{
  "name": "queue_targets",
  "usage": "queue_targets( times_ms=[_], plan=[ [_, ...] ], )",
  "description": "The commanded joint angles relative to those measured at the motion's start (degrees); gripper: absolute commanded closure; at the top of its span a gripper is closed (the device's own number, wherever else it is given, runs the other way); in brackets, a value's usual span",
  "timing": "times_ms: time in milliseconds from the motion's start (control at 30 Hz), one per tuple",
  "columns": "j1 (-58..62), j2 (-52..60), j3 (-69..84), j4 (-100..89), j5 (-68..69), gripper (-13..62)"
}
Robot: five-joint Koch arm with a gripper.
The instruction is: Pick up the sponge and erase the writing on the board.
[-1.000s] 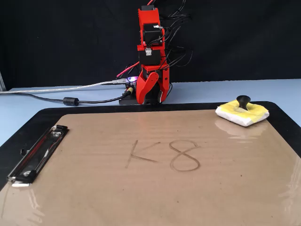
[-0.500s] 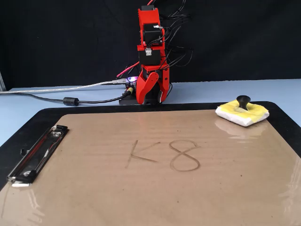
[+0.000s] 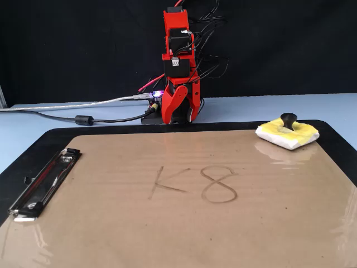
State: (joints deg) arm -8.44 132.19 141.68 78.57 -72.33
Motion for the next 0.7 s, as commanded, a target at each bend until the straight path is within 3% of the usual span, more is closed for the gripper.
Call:
queue_targets(
  times_ms=[0, 133, 433, 667],
  plan=[
    [-1.41, 2.99, -0.79, -12.3, -1.14, 15.8],
    [-9.4, 2.9, -0.7, -44.3, -2.81, 15.7],
    [-35.86, 2.46, 5.62, -91.32, -33.84, 15.9],
    [-41.31, -2.02, 6.24, -99.14, -28.65, 16.8]
  ],
)
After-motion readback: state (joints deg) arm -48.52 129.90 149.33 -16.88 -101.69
